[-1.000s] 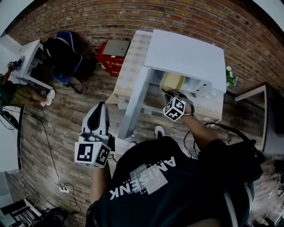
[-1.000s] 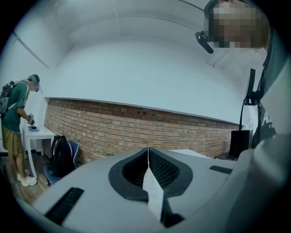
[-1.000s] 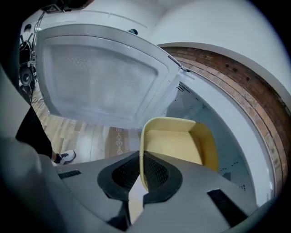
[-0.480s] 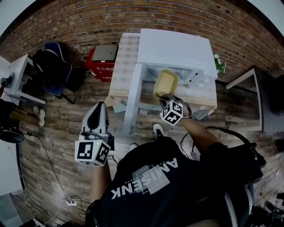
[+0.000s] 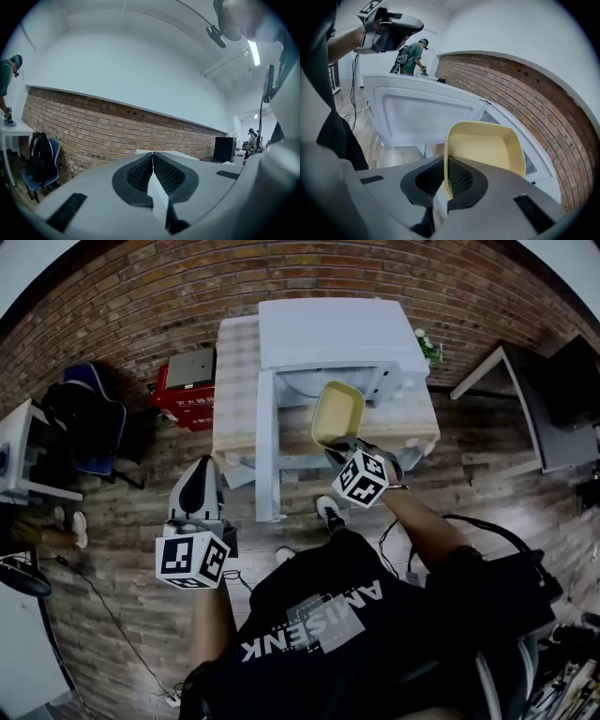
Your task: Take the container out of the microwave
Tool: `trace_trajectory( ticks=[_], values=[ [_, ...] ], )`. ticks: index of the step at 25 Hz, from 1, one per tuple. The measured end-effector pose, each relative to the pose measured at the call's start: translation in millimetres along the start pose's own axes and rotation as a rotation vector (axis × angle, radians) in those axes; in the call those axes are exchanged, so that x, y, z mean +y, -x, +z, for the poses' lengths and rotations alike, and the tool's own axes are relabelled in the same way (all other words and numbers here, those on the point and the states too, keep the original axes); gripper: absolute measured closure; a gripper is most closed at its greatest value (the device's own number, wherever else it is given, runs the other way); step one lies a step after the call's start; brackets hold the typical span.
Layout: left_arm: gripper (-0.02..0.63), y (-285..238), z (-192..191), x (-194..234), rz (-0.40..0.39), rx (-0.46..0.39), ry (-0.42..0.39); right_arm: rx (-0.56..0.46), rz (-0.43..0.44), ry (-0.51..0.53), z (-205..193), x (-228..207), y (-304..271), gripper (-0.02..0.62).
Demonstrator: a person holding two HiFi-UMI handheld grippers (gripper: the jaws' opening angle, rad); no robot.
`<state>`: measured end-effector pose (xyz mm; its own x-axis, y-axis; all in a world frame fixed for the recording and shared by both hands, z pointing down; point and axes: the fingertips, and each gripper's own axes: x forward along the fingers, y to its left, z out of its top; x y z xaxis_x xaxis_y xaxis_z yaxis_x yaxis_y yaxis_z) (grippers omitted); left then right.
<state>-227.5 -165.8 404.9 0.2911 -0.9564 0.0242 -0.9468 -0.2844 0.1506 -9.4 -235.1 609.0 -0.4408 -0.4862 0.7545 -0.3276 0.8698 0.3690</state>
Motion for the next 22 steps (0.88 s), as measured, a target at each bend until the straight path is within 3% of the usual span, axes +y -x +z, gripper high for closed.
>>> trace_trajectory(
  ticks=[16,22],
  values=[
    [0.592,-36,3,-10,-0.153,-0.004,-0.024,-0.106,-0.213,-0.241,30,-34,118,0.551],
    [0.594,-51,10,-32,-0.159,-0.02,-0.029,-0.185,-0.228,-0.311,31,-49,156,0.551]
  ],
)
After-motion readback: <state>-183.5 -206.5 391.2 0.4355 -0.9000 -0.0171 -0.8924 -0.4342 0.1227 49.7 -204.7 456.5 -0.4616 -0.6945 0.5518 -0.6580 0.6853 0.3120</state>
